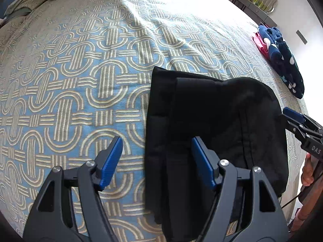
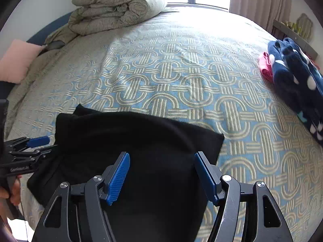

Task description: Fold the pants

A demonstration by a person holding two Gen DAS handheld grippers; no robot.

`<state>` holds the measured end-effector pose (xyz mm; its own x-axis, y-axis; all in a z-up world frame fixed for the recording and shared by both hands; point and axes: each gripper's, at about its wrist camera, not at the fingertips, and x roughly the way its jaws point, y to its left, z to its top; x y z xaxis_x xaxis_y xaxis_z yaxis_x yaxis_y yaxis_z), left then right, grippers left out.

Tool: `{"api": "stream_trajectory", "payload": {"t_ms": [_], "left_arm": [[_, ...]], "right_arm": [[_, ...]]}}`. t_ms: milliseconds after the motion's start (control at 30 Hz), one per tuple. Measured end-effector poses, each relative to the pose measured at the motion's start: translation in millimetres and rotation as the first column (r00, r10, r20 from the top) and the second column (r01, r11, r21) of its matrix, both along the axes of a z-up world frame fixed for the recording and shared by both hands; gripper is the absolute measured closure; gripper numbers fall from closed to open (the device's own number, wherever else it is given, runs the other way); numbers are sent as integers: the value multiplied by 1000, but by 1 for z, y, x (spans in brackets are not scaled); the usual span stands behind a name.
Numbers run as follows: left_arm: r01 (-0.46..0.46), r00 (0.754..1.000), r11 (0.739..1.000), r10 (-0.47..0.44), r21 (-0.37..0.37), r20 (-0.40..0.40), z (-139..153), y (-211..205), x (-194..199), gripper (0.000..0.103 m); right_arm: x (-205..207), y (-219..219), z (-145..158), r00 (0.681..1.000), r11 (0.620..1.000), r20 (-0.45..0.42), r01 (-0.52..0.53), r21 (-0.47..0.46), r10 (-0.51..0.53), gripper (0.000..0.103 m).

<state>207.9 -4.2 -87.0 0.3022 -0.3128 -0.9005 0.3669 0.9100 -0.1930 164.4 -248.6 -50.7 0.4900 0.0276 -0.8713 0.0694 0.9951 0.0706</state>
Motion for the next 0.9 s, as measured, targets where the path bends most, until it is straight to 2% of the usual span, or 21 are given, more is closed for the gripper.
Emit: {"api": "stream_trajectory", "payload": {"t_ms": [67,133,200,267,367,433,533,900], "left_arm": [[12,1000,1000,-12,13,-1,-1,2,-5,31],[27,1000,999,-26,37,-13,-11,1,-10,31],[25,1000,999,-25,35,0,-15,-1,-13,31],[21,1000,1000,-22,21,5,-17,0,-13,30],[-27,999,1000,27,-7,-43,-17,5,-9,29],[-37,998,999,36,-3,-46,-13,7,-12,29],[-3,999,1000,2,-18,-41,-8,4,-18,29],[86,990,992,-96,-97,-103,-19,-13,-16,29]], "right_arm": [[-27,-10,5,1000,998,-6,14,54,-14,35],[-49,-14,2,999,997,-27,31,68,-29,34],[-68,-17,-6,998,998,-49,38,50,-36,34],[-85,-9,-22,996,1000,-87,3,29,-1,32],[-102,-2,-43,995,1000,-96,25,2,-24,30],[-107,-6,-40,993,997,-101,61,41,-56,30],[-112,-9,-34,992,993,-103,78,83,-69,29],[-105,-13,-36,993,990,-101,70,124,-57,29]]}}
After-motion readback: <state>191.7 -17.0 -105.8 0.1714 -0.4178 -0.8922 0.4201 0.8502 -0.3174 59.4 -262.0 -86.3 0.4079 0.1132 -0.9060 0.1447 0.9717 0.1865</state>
